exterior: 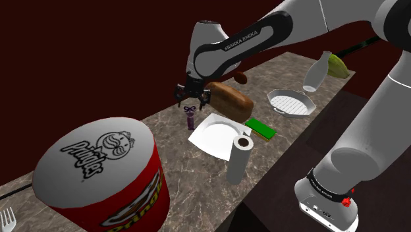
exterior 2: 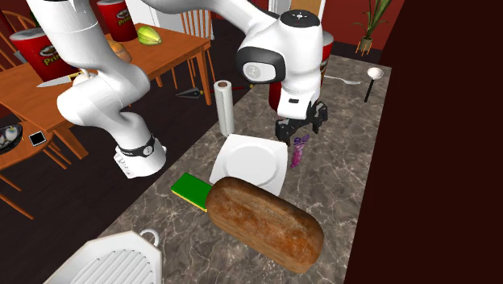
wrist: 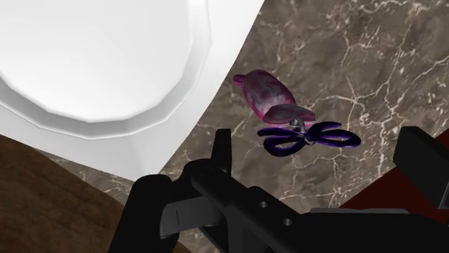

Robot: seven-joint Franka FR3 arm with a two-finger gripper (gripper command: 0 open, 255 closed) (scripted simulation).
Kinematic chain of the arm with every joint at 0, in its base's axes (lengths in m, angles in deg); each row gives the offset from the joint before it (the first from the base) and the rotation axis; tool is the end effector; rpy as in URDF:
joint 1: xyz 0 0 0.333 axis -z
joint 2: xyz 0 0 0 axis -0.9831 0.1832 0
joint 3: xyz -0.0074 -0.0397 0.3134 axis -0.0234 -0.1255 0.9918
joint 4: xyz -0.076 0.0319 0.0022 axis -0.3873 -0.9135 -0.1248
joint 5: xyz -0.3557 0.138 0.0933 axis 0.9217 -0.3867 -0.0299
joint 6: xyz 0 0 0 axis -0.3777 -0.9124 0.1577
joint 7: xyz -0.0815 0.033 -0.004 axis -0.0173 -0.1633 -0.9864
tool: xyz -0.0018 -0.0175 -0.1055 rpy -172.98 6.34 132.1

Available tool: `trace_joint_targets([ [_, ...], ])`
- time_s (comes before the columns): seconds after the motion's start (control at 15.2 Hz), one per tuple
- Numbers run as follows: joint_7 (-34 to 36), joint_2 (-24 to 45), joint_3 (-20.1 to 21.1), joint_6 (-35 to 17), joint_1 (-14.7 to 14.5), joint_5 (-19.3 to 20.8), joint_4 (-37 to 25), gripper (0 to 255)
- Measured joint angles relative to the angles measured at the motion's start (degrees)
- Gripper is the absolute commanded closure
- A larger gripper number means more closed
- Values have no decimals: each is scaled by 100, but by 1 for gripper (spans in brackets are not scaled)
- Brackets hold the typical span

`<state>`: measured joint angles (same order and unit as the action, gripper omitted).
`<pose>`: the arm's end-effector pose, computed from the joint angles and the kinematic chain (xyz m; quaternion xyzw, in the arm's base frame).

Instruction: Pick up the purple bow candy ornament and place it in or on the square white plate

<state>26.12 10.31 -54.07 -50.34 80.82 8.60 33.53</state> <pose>0.5195 0.2124 0.3948 -0.9483 0.2997 -0.0312 0.0997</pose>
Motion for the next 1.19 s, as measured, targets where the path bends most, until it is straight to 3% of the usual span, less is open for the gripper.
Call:
trace_joint_targets([
  [0.4, 9, 25, 4, -55, -6, 11, 27, 0],
  [0.46, 9, 26, 4, -56, -6, 11, 27, 255],
  [1.19, 8, 6, 3, -31, -5, 5, 19, 255],
])
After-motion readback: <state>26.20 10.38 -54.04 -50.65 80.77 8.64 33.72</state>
